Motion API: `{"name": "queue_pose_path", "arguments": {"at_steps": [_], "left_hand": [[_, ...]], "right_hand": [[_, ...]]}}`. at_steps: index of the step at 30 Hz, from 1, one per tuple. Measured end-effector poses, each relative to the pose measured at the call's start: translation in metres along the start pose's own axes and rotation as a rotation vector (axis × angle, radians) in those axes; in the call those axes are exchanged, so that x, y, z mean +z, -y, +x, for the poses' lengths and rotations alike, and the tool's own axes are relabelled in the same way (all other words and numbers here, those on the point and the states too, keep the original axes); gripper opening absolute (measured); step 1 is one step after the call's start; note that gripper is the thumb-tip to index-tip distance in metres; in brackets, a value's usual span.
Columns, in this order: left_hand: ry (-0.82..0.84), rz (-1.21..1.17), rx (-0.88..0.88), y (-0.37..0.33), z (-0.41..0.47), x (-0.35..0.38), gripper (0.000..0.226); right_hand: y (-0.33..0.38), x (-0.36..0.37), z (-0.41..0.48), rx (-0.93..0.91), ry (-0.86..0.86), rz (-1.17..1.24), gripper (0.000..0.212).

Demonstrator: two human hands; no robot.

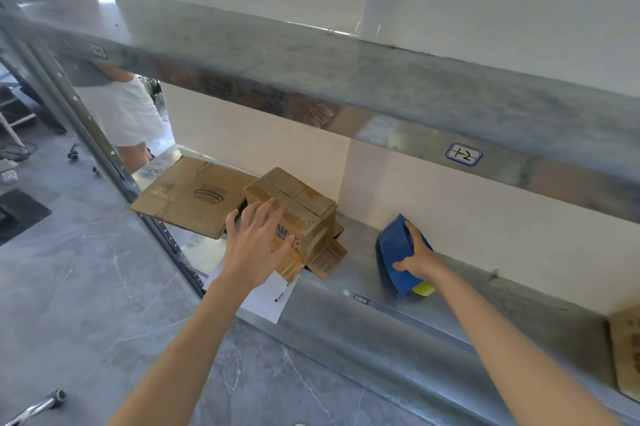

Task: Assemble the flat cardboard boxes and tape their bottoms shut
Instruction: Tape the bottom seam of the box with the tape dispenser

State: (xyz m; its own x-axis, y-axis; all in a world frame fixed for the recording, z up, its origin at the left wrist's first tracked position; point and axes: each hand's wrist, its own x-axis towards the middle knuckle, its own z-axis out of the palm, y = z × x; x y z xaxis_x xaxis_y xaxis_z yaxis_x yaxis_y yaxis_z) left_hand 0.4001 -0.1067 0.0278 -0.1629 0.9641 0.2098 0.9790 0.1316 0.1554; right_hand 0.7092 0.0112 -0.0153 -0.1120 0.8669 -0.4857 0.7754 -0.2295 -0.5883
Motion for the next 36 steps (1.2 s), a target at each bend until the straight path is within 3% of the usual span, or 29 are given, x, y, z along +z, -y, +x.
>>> {"name": "queue_pose_path", "arguments": {"at_steps": [8, 14, 19, 28, 36], "left_hand": [[-0.021, -0.054, 0.025, -0.005, 0.004, -0.004, 0.055], [-0.076, -0.132, 0.074, -0.013, 0.01, -0.007, 0.046], [-0.065, -0.28, 0.098, -0.023, 0.019, -0.012, 0.044], [0.07, -0.574, 0.171, -0.029, 0.028, -0.017, 0.042], [0.219, -0.783, 0.213, -0.028, 0.026, -0.023, 0.049]], "right_hand": [[0.003, 0.002, -0.002, -0.035, -0.09, 0.019, 0.087], [0.021, -0.009, -0.029, -0.349, -0.308, -0.238, 0.072], [0.037, -0.027, -0.052, -0.534, -0.219, -0.453, 0.08], [0.054, -0.026, -0.072, -0.748, -0.134, -0.538, 0.084], [0.062, -0.011, -0.08, -0.896, -0.175, -0.651, 0.086]]}}
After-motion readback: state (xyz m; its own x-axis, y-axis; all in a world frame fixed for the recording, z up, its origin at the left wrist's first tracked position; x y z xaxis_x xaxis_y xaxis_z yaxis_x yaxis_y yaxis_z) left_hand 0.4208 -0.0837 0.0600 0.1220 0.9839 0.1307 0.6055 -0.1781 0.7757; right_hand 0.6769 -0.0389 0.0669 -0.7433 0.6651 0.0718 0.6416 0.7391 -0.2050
